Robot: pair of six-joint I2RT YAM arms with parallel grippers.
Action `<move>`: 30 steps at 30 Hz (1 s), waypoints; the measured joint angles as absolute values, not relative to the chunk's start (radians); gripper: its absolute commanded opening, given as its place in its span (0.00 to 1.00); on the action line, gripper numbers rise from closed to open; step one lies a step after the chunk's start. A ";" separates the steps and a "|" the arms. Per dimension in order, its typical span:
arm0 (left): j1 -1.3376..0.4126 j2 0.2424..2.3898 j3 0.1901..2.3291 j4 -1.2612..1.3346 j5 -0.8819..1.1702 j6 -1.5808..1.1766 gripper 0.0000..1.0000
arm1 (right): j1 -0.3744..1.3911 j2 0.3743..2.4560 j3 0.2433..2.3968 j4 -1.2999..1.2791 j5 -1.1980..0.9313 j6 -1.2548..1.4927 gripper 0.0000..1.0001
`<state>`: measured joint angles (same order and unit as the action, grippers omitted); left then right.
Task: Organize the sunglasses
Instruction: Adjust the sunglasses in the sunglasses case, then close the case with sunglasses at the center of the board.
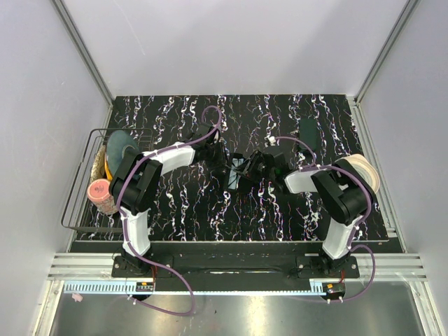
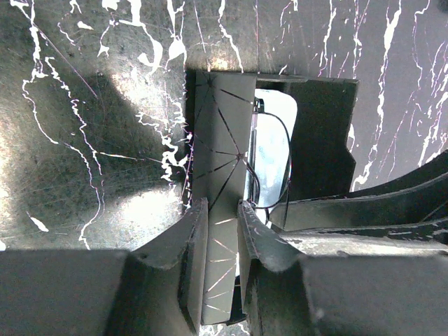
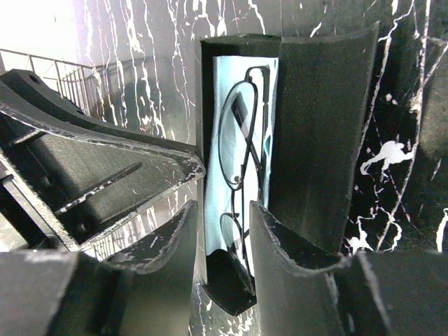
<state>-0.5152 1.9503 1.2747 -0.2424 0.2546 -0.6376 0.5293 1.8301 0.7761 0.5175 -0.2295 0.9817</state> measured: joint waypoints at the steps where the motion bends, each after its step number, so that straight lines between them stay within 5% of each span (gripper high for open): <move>1: -0.515 1.951 1.275 -0.242 0.255 -0.638 0.22 | 0.529 1.822 0.780 0.502 -0.226 0.978 0.41; 8: -0.515 1.951 1.275 -0.242 0.254 -0.638 0.28 | 0.530 1.773 0.796 0.385 -0.198 0.952 0.32; 21: -0.515 1.951 1.275 -0.247 0.246 -0.637 0.39 | 0.531 1.539 0.824 0.121 -0.060 0.865 0.52; 30: -0.514 1.871 1.172 -0.207 0.178 -0.649 0.48 | 0.473 1.456 0.853 -0.067 0.081 0.838 0.35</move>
<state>-0.5140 1.8713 1.1725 -0.2070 0.1776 -0.6491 0.4728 1.4559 0.8532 -0.0666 0.0814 0.8379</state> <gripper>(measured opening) 0.469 0.405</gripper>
